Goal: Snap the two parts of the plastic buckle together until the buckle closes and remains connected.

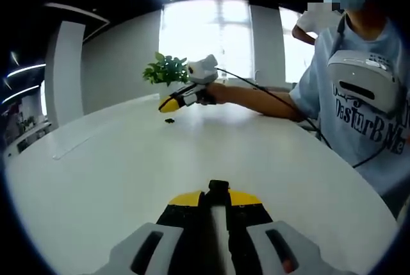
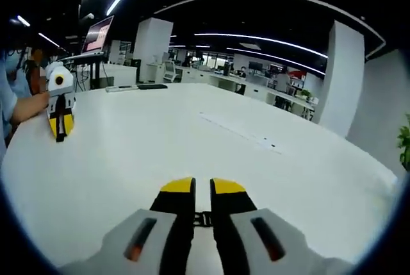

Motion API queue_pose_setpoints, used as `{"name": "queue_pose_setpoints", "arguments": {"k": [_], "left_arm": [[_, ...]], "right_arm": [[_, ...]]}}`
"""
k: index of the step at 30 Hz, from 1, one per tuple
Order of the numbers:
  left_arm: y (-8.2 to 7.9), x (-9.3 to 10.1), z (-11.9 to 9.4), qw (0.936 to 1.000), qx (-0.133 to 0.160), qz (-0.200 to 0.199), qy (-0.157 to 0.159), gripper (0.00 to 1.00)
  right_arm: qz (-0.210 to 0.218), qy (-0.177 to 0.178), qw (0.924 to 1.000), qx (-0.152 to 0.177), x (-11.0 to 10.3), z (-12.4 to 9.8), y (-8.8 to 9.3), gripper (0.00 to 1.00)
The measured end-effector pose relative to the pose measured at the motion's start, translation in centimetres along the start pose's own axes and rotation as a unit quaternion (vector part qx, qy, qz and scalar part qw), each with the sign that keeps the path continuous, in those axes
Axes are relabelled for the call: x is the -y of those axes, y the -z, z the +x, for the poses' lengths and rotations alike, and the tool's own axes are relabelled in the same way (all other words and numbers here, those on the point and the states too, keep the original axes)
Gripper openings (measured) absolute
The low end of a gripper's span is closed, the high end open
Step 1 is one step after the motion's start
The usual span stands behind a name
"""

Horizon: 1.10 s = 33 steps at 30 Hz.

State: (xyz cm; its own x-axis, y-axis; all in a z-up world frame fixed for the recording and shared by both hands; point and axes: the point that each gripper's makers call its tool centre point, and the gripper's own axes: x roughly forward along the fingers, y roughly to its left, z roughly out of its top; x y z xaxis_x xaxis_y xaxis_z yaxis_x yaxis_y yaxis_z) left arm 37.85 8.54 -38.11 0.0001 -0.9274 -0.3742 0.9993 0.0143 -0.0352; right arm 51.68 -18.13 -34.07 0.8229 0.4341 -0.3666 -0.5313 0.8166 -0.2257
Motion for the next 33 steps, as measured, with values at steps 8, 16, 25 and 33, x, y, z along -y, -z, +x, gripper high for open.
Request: {"name": "queue_pose_setpoints", "arguments": {"k": [8,16,25,33], "left_arm": [[0.0,-0.1,0.0,1.0,0.0,0.0,0.0,0.11],[0.0,0.0,0.1,1.0,0.001,0.002,0.001,0.11],[0.0,-0.1,0.1,1.0,0.002,0.002,0.001,0.11],[0.0,-0.2,0.1,1.0,0.002,0.002,0.001,0.11]], "right_arm": [[0.025,0.003,0.9996,-0.012,1.1,-0.6,1.2,0.14],[0.038,0.002,0.9987,-0.035,1.2,-0.5,2.4,0.11],[0.045,-0.004,0.9974,-0.056,1.0,-0.2,3.5,0.09],[0.046,-0.015,0.9972,-0.058,0.4,-0.1,3.5,0.02]]}}
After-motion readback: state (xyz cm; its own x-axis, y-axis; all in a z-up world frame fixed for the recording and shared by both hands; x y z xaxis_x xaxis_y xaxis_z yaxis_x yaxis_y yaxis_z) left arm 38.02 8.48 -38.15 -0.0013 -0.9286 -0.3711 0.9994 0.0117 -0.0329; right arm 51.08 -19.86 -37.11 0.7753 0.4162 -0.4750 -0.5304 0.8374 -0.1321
